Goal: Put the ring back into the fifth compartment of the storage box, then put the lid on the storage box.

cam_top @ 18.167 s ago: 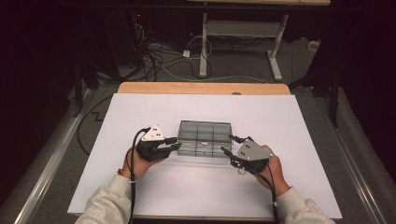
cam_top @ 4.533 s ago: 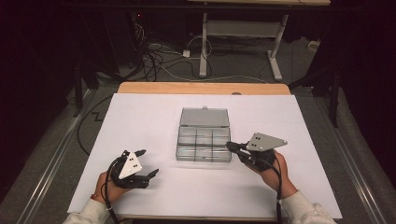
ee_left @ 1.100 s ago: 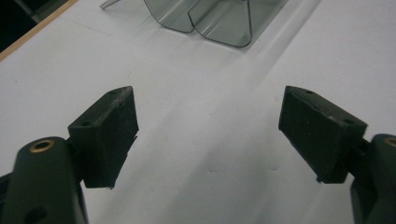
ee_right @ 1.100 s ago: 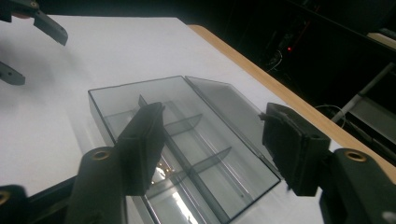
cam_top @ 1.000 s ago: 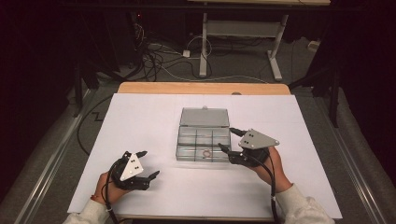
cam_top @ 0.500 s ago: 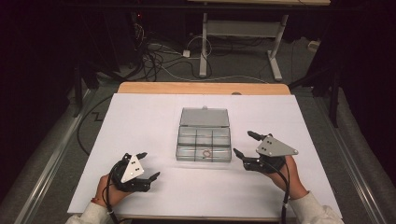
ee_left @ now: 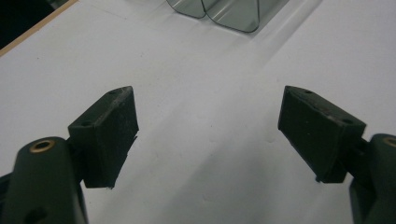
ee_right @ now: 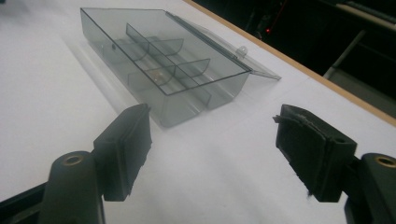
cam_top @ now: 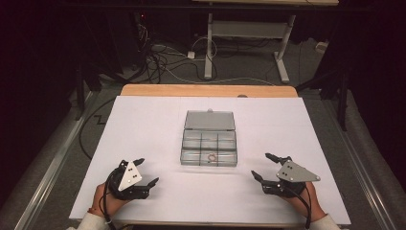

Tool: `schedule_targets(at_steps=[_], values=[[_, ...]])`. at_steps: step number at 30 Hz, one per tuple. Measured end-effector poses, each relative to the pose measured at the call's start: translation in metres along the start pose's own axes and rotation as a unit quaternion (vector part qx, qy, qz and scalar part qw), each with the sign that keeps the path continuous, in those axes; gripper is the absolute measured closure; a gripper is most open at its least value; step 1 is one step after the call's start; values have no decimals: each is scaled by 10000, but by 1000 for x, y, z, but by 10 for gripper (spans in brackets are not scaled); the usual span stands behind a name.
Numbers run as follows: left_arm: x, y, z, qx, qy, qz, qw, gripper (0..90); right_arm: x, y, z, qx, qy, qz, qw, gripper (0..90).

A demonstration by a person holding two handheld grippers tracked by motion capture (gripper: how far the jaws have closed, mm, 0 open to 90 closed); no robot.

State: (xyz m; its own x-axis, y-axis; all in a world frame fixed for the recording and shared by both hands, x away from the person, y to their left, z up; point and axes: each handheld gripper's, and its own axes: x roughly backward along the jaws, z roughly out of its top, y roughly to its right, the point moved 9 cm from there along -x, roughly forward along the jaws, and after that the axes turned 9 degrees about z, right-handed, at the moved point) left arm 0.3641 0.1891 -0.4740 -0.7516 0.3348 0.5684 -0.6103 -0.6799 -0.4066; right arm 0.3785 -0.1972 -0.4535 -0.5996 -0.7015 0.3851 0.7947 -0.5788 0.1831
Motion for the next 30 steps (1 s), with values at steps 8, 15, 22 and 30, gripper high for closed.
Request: schedule_targets(at_steps=[8, 15, 22, 30], values=[[-1, -3, 0, 47, -17, 27, 10000, 199, -3, -7, -15, -10, -213, 105, 9997, 306], [-7, -9, 5, 236, 61, -75, 9997, 488, 3, -1, -17, 42, -288, 59, 9996, 621], [-7, -7, 3, 206, -122, -171, 9996, 835, 5, 4, -22, 27, -542, 136, 9984, 900], [-11, -9, 7, 200, -170, -228, 9994, 875, 4, 6, -24, -13, -647, 154, 9978, 900]])
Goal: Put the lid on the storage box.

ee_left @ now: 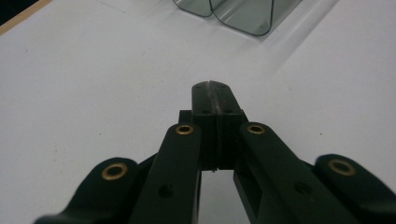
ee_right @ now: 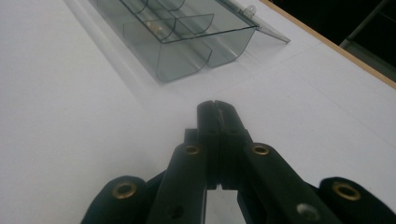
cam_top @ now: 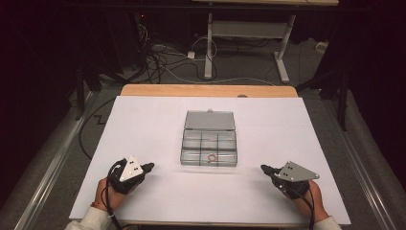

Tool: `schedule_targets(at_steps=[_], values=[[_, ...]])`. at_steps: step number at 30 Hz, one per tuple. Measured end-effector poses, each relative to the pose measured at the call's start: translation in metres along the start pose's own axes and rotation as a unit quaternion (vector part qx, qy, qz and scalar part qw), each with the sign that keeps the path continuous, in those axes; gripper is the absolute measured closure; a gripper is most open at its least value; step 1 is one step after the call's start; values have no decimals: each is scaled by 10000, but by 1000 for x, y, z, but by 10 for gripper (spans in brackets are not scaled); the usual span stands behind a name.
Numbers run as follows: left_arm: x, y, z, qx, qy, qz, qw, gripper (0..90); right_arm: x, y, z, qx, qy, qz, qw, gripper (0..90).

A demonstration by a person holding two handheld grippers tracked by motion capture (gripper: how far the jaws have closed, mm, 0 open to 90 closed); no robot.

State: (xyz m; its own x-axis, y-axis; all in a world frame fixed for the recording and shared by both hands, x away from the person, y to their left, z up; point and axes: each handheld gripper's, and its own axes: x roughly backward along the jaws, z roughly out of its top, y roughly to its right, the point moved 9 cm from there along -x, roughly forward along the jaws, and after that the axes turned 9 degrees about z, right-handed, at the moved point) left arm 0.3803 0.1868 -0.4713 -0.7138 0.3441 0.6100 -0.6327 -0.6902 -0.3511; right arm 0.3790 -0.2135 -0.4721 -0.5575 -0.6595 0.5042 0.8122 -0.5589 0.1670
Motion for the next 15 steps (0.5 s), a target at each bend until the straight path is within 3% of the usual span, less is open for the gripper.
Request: schedule_targets(at_steps=[4, 9, 15], values=[[-6, -6, 6, 4, 4, -37, 10000, 875, -1, 9, 1, -88, -8, -47, 9999, 900], [-16, -23, 19, 161, 27, -67, 9998, 875, -6, 29, 5, -164, -109, -77, 9998, 900], [-31, -39, 38, 97, -46, -39, 9999, 875, -14, 55, 16, -215, -117, -161, 9996, 900]])
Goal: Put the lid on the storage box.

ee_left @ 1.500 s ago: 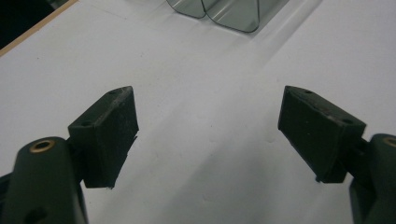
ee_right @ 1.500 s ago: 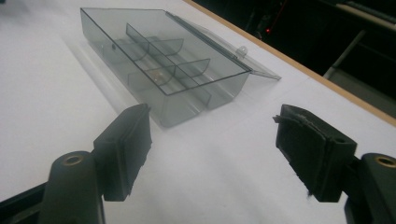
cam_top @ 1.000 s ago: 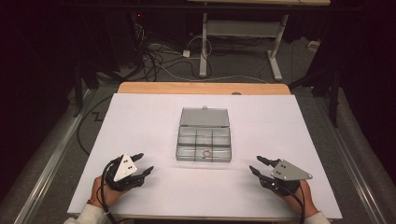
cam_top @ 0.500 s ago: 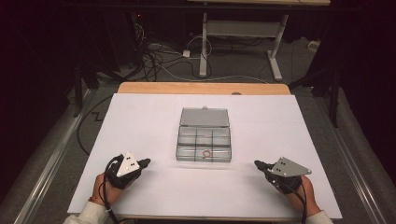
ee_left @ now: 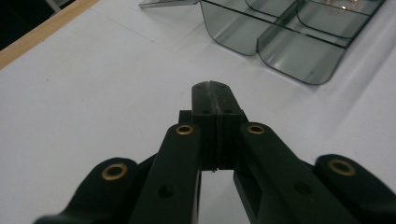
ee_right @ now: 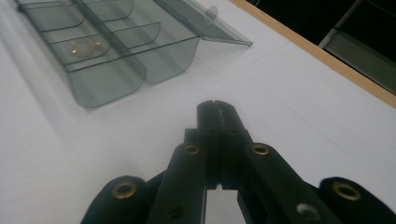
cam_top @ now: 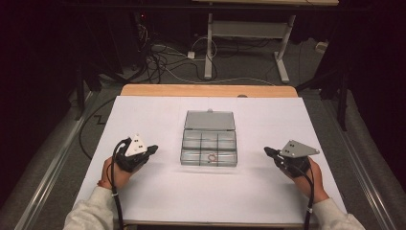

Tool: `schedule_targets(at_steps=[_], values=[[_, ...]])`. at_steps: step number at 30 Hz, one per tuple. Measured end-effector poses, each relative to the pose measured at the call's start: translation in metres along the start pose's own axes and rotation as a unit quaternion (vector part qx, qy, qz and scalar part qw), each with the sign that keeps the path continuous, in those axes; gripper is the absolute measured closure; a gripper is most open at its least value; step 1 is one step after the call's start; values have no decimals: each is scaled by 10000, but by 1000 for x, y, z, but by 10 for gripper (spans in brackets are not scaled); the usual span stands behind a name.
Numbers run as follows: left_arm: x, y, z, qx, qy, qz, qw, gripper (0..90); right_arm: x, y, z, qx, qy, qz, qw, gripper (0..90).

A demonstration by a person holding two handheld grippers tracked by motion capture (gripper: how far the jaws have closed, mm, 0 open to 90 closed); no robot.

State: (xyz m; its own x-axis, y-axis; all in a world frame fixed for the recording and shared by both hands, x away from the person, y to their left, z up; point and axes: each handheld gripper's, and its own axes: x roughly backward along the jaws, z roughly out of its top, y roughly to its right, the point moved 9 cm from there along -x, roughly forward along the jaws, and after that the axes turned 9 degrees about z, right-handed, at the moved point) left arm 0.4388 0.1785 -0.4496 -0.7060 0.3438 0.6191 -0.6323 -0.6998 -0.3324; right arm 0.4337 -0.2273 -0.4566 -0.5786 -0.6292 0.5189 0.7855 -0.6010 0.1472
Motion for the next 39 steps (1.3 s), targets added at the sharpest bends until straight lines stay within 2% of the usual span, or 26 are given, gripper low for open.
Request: schedule_targets(at_steps=[5, 10, 17, 22, 33, 39], values=[[-13, -16, 16, 103, -16, -57, 9999, 875, -16, 19, 10, -68, -55, 28, 10000, 900], [-32, -27, 33, 146, -120, -102, 9998, 875, -35, 33, 17, -91, -323, 32, 9994, 900], [-62, -34, 42, 259, -305, -167, 9991, 875, -63, 49, 26, -201, -590, 134, 9980, 900], [-80, -41, 45, 458, -409, -202, 9979, 875, -81, 60, 31, -335, -707, 151, 9968, 900], [-110, -43, 44, 639, -629, -220, 9957, 875, -117, 64, 33, -371, -991, 158, 9943, 900], [-124, -39, 44, 612, -742, -186, 9952, 875, -133, 65, 29, -378, -1148, 143, 9926, 900]])
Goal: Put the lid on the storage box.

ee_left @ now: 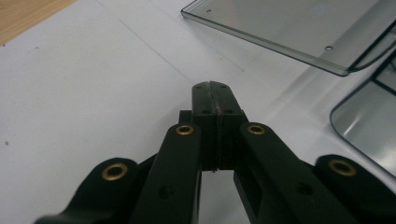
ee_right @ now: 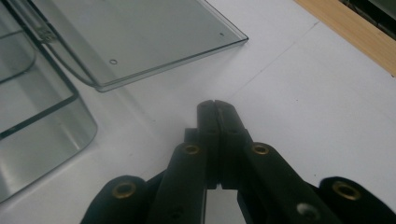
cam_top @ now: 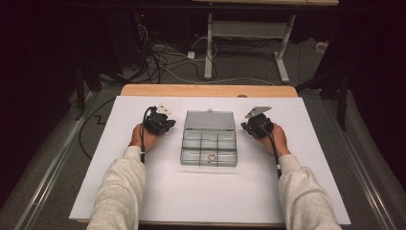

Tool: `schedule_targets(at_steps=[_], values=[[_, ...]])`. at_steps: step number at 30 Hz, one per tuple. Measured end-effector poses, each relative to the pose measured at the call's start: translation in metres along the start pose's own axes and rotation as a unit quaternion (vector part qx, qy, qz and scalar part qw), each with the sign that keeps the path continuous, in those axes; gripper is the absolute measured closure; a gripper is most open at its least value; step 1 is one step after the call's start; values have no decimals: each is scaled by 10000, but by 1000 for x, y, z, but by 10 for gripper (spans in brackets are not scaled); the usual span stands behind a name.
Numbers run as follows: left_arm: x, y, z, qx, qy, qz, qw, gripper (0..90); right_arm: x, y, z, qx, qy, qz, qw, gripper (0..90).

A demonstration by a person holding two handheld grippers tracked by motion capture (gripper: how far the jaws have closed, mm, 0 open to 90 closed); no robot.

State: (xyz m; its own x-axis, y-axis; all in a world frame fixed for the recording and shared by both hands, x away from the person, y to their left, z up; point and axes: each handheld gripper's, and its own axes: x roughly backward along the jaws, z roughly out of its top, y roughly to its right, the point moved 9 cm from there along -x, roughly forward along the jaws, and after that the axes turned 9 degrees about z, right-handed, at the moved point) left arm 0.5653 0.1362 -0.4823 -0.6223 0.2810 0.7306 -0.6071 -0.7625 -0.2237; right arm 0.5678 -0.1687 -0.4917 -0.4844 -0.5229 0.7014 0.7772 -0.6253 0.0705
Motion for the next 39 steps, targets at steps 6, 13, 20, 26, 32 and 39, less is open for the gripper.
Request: schedule_targets(at_steps=[6, 13, 20, 26, 32, 39], values=[[-11, 4, -1, 99, -3, -54, 9999, 875, -11, 1, 1, 20, -105, -51, 9999, 900], [-15, 14, 7, -25, -60, -171, 9998, 875, -20, -4, 10, 101, -149, 0, 9998, 900], [-18, 21, 13, -15, -102, -188, 9998, 875, -25, -8, 17, 80, -156, 81, 9998, 900], [-21, 27, 18, -23, -109, -200, 9997, 875, -26, -8, 18, -11, -166, 73, 9998, 900], [-23, 28, 20, 13, -82, -156, 9998, 875, -26, -8, 20, -18, -124, 25, 9999, 900], [-21, 27, 27, 21, 68, 46, 10000, 874, -21, -6, 26, 10, 44, -147, 9999, 900]])
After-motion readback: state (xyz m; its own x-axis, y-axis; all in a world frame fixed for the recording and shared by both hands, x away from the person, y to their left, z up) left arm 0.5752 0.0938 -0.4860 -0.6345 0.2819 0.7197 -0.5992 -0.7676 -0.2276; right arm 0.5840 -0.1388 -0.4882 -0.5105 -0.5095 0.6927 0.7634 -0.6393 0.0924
